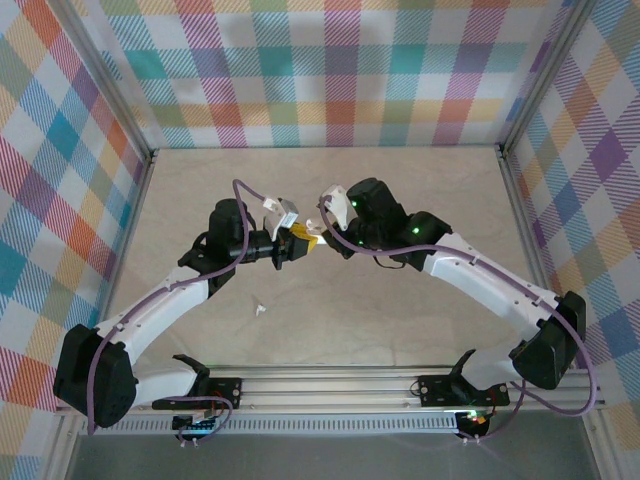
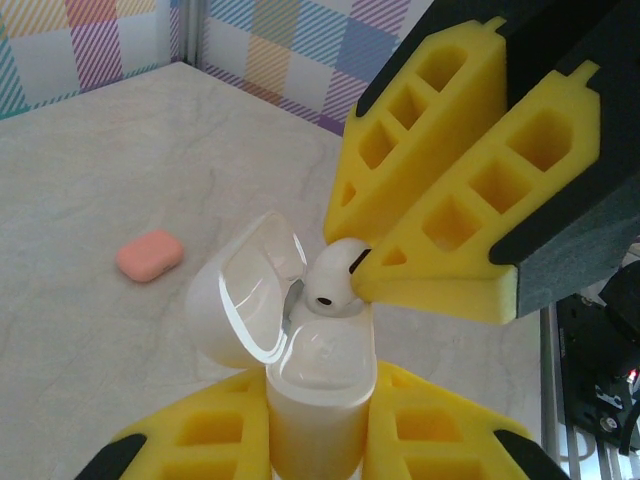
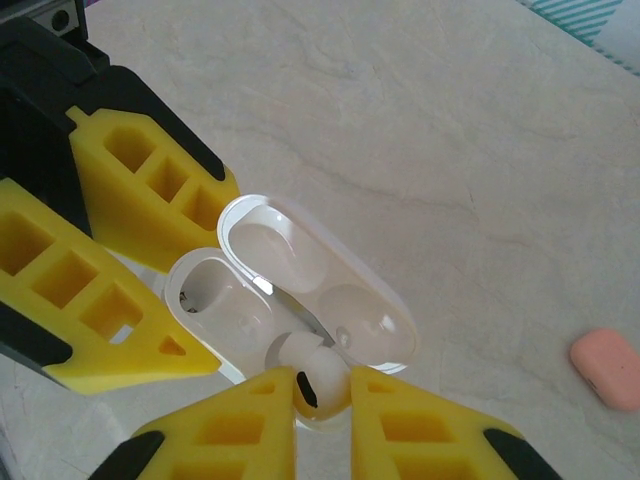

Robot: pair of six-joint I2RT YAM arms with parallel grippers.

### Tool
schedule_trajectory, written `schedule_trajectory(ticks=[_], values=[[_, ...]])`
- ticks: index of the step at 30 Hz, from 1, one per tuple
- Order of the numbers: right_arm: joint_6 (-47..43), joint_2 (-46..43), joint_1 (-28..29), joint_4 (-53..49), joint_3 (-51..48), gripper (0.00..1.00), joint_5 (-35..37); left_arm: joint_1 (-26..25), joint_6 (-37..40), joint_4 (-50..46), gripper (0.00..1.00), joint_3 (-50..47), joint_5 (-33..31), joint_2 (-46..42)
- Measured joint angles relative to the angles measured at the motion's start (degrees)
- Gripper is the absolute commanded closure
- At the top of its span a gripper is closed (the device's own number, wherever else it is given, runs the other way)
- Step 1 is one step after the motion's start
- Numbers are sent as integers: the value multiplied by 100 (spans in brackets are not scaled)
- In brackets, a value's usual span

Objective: Insert the wireless bluetooth earbuds into the charging case

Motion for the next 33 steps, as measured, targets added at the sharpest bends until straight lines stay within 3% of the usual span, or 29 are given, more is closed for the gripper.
schedule_trajectory(ticks=[26,33], values=[[308,0,-15,-254,278,64,-398,0,-22,61,100,0,-109,-26],[608,-2,-184,-358,470,69,-743,0,-22,72,100,0,-162,-107]])
